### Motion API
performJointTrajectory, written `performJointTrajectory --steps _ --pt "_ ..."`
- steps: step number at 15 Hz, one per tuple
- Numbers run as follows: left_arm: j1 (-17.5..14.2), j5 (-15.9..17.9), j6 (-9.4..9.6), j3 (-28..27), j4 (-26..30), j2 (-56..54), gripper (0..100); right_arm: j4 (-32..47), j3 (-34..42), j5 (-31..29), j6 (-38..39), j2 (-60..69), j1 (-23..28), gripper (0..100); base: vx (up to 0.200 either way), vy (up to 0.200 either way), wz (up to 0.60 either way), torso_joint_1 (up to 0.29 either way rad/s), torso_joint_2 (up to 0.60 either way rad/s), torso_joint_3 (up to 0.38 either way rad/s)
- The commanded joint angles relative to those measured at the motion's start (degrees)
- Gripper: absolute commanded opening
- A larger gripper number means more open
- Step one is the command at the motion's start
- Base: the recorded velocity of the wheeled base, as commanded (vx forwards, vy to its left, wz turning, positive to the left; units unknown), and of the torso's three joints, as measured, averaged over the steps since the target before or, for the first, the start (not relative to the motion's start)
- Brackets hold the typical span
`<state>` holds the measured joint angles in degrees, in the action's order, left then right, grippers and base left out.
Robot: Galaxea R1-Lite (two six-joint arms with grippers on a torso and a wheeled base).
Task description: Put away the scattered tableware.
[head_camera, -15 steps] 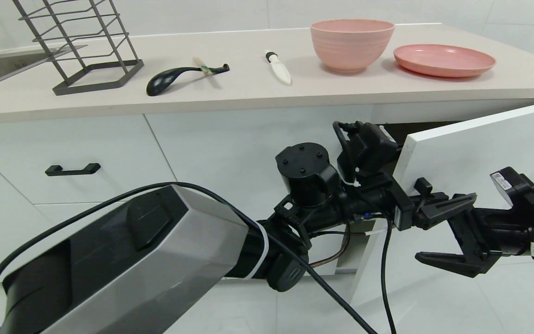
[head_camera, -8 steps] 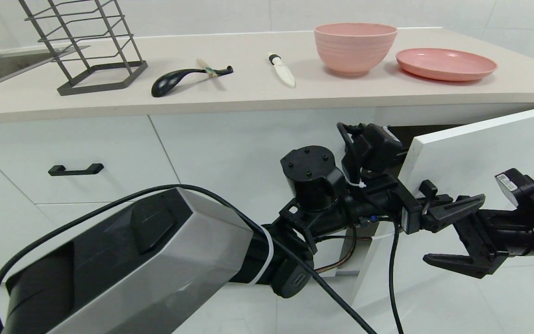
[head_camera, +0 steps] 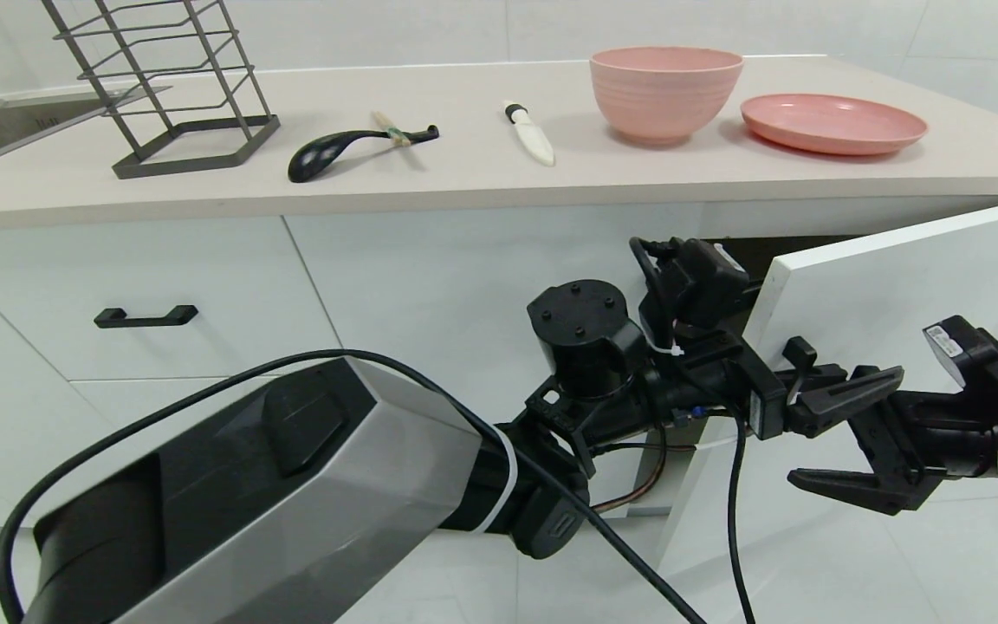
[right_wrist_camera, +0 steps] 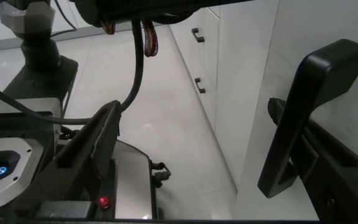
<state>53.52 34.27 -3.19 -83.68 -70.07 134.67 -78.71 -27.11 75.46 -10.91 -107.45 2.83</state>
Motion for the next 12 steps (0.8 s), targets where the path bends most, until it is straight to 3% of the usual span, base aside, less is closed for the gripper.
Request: performJointTrajectory --steps 1,8,12 --pt "0.4 0.2 -0.06 0.0 0.3 0.6 100 0.1 0.0 -1.1 0.3 -0.7 2.4 100 0.0 0.0 0.0 0.0 0.0 0.0" --pt "0.2 0.1 -1.55 -2.8 0.4 1.8 100 0.1 0.6 -1.1 -0.1 -0.1 3.9 100 0.0 0.0 0.0 0.0 0.0 0.0" --pt "-0.3 -1.3 -1.55 -2.7 0.6 1.9 100 0.1 6.8 -2.6 -1.7 7.6 4.0 100 0.0 0.0 0.0 0.0 0.0 0.0"
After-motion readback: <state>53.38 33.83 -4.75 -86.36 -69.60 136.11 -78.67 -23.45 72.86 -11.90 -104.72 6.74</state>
